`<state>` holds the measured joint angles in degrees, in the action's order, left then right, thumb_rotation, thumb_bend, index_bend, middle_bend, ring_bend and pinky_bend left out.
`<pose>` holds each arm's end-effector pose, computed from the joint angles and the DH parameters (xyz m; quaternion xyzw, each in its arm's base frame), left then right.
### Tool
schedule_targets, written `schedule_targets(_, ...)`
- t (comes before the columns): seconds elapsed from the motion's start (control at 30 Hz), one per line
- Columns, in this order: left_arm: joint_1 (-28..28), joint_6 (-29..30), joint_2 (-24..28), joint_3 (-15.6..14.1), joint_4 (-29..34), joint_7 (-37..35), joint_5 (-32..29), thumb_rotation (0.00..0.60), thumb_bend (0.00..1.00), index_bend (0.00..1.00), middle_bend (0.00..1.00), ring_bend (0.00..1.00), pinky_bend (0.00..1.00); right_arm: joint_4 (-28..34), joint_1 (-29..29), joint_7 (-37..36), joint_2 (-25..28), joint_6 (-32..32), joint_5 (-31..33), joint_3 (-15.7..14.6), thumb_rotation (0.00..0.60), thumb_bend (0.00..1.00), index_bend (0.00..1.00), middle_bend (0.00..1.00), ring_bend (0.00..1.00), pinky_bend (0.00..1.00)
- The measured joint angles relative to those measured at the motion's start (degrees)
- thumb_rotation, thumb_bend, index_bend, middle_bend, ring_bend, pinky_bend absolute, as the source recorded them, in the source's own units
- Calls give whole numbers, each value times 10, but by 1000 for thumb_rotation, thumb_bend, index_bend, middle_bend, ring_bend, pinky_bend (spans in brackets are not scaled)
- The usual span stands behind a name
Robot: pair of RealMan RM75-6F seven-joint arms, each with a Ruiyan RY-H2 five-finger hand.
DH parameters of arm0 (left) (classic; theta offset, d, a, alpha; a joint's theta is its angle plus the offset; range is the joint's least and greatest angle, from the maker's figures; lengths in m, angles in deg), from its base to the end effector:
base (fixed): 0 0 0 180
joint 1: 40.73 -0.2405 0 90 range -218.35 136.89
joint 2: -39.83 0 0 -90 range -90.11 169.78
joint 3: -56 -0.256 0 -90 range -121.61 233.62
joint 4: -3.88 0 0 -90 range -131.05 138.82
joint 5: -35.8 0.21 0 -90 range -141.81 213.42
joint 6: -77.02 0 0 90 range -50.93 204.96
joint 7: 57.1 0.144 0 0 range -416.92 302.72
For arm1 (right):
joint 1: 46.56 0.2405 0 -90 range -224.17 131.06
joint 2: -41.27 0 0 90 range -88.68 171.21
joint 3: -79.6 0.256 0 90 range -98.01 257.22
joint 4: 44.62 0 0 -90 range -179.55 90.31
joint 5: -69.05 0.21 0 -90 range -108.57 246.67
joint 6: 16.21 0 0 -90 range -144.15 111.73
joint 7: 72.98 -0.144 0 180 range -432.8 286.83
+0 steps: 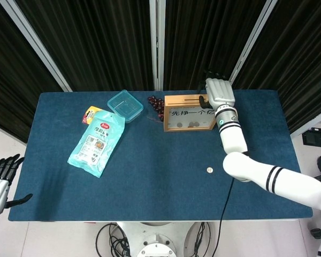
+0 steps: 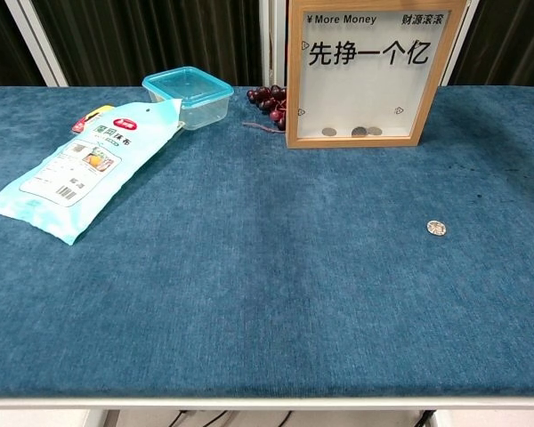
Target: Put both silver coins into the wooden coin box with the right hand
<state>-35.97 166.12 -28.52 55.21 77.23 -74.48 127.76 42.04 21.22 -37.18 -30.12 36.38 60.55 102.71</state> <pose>-0.3534 0.1710 0.1635 -0.6146 -0.3814 -0.4182 0.5495 -0.0500 -0.4648 0.1169 0.6082 -0.4710 0.3668 0.5232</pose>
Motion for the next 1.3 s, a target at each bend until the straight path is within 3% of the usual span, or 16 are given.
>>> schedule_targets(0.2,-3,5,1,1,10,11,-1,600,37,0,0,0,0,121,-69,-53,76,32,-107,-2,600,434,456,61,0,0)
schedule_targets(0.37,-2,6,1,2,23,29,1,600,37,0,0,0,0,222,-174,-116,138,83,-280,-33,600,410,446,62,0,0)
schedule_targets(0.47,-2,6,1,2,32,43,3,600,37,0,0,0,0,255,-243,-154,161,119,-405,-71,600,389,287,23,0,0)
schedule_targets(0.53,-2,7,0,2,39,53,3,600,37,0,0,0,0,262,-286,-176,169,139,-482,-102,600,375,87,0,0,0)
schedule_targets(0.57,-2,7,0,2,41,57,2,600,37,0,0,0,0,262,-315,-190,171,152,-532,-126,600,364,47,0,0,0)
schedule_targets(0.67,-5,9,-1,3,48,66,0,600,36,0,0,0,0,241,-385,-223,166,179,-643,-192,600,327,0,0,0,0)
schedule_targets(0.8,-10,11,-3,2,50,74,-3,600,36,0,0,0,0,172,-452,-262,131,191,-718,-257,600,323,1,0,0,0)
schedule_targets(0.97,-17,15,-6,0,50,78,-6,600,37,0,0,0,0,81,-463,-295,58,181,-753,-275,600,322,79,0,0,0)
schedule_targets(1.3,-23,15,-7,0,42,70,-11,600,36,0,0,0,0,-60,-452,-295,-76,159,-787,-261,600,305,176,8,0,0)
